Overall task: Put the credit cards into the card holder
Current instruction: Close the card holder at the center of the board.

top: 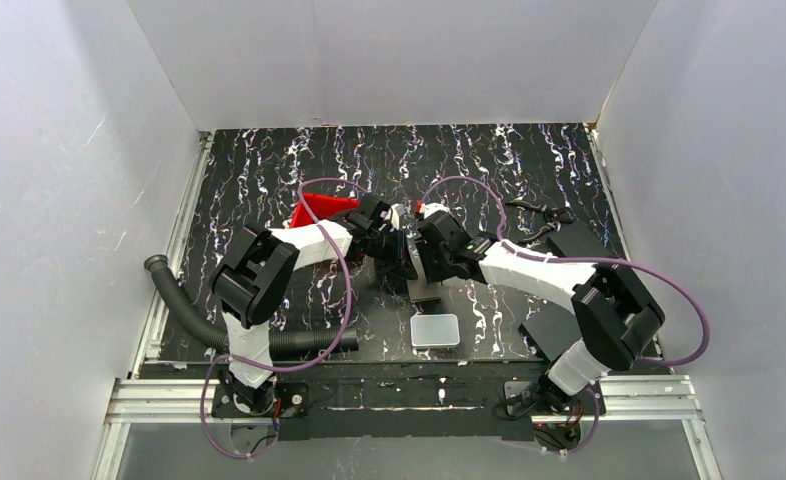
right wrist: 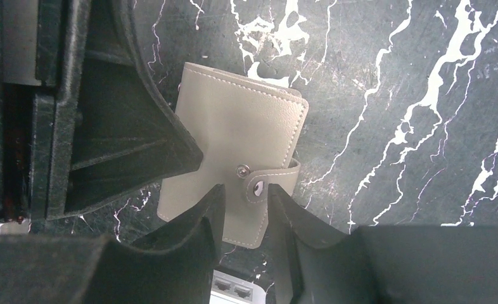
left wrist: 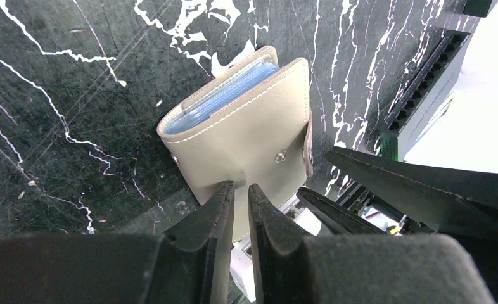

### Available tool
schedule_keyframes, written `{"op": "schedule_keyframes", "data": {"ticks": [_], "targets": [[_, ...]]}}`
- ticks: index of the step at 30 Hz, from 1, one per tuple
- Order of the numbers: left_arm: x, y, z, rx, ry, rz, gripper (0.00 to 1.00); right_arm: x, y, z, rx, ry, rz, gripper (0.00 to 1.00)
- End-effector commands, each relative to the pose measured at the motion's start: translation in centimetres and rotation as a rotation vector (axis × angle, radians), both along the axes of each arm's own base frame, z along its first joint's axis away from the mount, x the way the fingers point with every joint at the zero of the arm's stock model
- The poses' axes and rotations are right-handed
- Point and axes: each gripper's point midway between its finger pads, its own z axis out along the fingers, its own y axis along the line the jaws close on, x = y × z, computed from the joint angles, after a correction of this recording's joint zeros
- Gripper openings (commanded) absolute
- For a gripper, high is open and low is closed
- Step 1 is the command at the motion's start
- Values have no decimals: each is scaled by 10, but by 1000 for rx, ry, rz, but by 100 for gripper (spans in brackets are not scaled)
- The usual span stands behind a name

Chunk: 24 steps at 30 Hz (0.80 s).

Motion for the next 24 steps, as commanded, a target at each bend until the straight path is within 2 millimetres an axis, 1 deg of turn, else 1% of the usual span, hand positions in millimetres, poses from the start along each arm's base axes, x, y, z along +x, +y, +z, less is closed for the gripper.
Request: {"op": "schedule_keyframes", "data": {"ticks": [1, 4, 7, 13, 20, 24], "targets": [[-3, 0, -4, 11, 13, -13, 14, 11, 11, 11, 8, -38, 5, 39], [-3, 0, -5, 11, 13, -13, 14, 10, 13, 9, -5, -34, 8, 38], [-3, 0, -5, 10, 15, -14, 14, 12, 11, 11, -26, -54, -3, 35], [-4, -1, -6, 8, 19, -15, 14, 11, 5, 7, -62, -55, -15, 35], [-4, 0, -7, 7, 19, -13, 14, 14, 1, 9, -74, -74, -32, 32], [-4, 0, -7, 9, 20, -13, 14, 14, 3, 7, -71, -68, -28, 25]]}}
